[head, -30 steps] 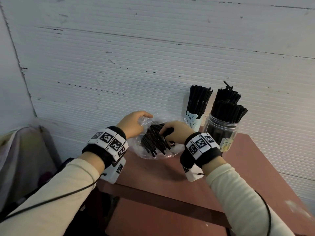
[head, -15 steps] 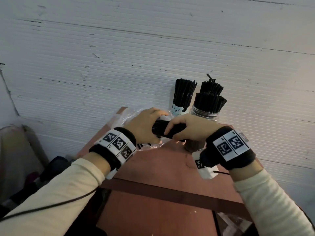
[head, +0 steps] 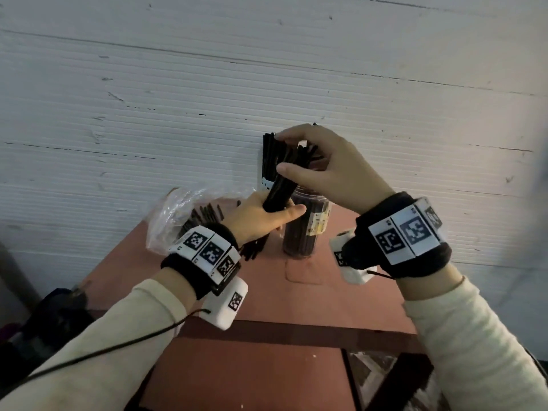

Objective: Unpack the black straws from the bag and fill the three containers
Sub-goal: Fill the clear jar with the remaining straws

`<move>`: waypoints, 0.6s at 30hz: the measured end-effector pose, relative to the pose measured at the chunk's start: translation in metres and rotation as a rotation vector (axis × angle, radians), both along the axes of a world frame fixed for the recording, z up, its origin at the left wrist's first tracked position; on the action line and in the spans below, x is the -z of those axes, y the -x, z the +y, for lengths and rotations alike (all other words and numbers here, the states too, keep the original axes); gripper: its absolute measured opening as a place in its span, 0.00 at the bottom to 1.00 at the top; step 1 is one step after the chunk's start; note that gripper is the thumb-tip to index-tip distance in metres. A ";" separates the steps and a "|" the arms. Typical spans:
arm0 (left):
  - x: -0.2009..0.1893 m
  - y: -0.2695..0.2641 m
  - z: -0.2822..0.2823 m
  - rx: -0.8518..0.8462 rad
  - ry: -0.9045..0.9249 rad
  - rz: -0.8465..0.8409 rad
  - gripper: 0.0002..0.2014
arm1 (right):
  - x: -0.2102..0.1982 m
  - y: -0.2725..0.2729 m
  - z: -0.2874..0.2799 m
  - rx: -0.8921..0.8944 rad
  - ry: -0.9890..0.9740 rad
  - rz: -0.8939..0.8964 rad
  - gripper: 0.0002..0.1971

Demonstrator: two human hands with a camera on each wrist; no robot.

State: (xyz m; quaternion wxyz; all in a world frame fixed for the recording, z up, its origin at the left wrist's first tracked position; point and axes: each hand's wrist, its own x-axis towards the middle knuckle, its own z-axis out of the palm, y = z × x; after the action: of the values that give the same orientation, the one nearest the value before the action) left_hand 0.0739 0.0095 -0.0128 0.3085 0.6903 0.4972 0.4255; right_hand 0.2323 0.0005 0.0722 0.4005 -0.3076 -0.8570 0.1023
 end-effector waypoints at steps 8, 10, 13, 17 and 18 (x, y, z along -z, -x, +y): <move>0.017 -0.005 -0.001 0.089 0.239 -0.130 0.04 | 0.035 0.020 0.015 -0.024 -0.008 -0.187 0.11; 0.018 -0.005 -0.001 0.112 0.244 -0.181 0.05 | 0.037 0.022 0.017 -0.033 -0.036 -0.122 0.10; 0.019 -0.001 0.002 0.127 0.240 -0.212 0.06 | 0.039 0.025 0.019 -0.026 -0.057 -0.026 0.10; 0.030 0.003 0.006 0.111 0.316 -0.135 0.06 | 0.047 0.027 0.023 -0.015 -0.021 -0.025 0.10; 0.033 0.003 0.007 0.098 0.350 -0.121 0.07 | 0.048 0.026 0.023 -0.010 -0.026 -0.003 0.10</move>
State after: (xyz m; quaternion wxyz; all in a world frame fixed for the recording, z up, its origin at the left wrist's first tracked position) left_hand 0.0708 0.0163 -0.0454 0.4733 0.6227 0.5102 0.3577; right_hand 0.2061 0.0237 0.0240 0.4026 -0.2982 -0.8605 0.0928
